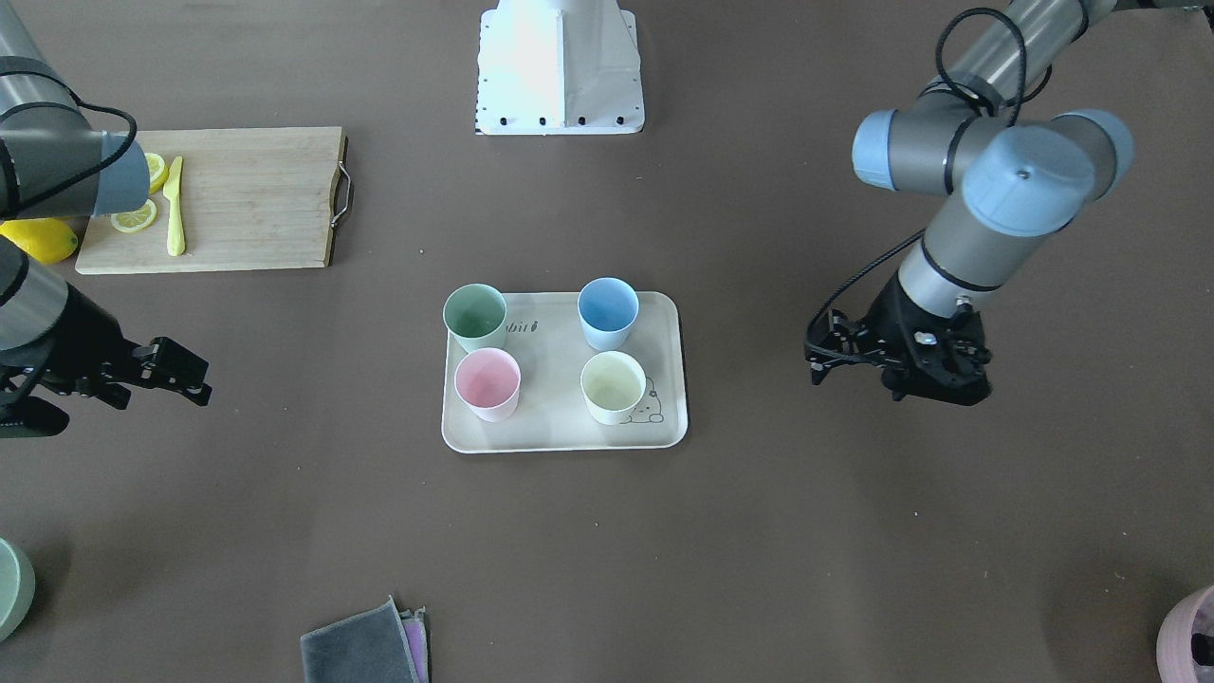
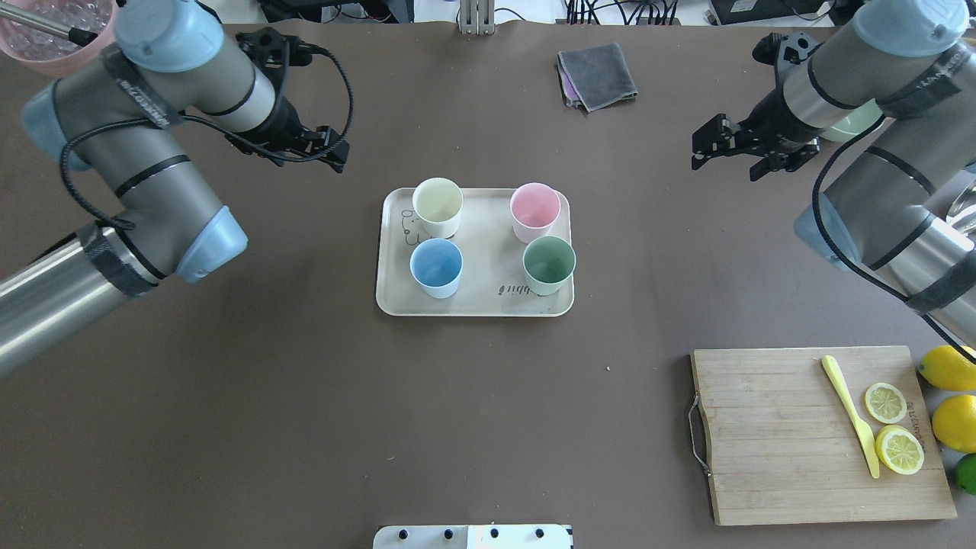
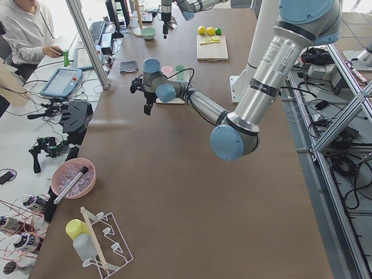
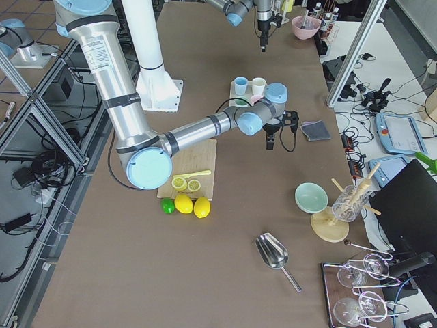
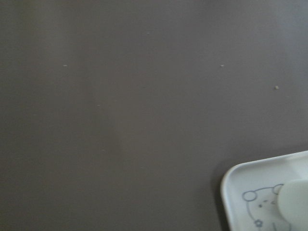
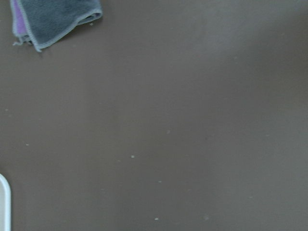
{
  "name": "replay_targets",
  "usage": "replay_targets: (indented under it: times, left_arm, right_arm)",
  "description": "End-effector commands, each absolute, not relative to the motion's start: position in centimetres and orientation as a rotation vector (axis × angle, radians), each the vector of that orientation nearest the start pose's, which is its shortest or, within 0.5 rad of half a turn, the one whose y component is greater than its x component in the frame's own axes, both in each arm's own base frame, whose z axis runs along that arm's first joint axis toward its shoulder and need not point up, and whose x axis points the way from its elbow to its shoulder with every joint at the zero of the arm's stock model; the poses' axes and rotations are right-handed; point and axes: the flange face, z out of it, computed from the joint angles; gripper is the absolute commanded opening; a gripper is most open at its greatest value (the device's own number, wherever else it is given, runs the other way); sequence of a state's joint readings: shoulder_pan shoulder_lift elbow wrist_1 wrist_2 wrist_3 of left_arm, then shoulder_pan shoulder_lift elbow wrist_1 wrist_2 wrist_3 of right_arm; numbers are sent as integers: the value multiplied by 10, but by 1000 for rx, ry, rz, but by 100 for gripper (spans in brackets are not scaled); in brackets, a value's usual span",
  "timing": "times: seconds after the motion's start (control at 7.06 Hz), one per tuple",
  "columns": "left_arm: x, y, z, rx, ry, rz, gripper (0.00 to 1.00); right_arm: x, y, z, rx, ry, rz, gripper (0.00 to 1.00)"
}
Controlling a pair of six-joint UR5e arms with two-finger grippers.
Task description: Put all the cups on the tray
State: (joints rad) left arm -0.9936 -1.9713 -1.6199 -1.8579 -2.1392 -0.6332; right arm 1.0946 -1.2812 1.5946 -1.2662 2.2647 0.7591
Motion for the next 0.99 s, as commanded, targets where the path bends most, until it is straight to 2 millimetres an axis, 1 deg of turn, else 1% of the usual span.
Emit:
replay_targets:
  times: [0.0,0.14,0.28,0.42,0.57,0.71,0.85]
  left_arm:
    - [162,-573,479,296,783,249,98]
    - [116,-565,519,298,743,263,98]
    - [75,-567,553,305,708,292,98]
    - [48,-567,572,283,768,287,98]
    - [28,-565,580,276,824,254,98]
    - [13,-545,602,246,841,218,98]
    - [12,-542,607,234,838,207,98]
  right_arm:
    - [-137,-564,534,138,-817,-50,100]
    - [-96,-552,564,157,-789,-77,100]
    - [-63,-539,588,163,-778,-88,100]
    - [-37,-528,612,167,-768,-111,100]
    - [-24,-522,634,167,-755,-150,100]
    - [-12,-519,644,167,-757,-152,100]
    - [-3,-508,651,153,-795,-132,100]
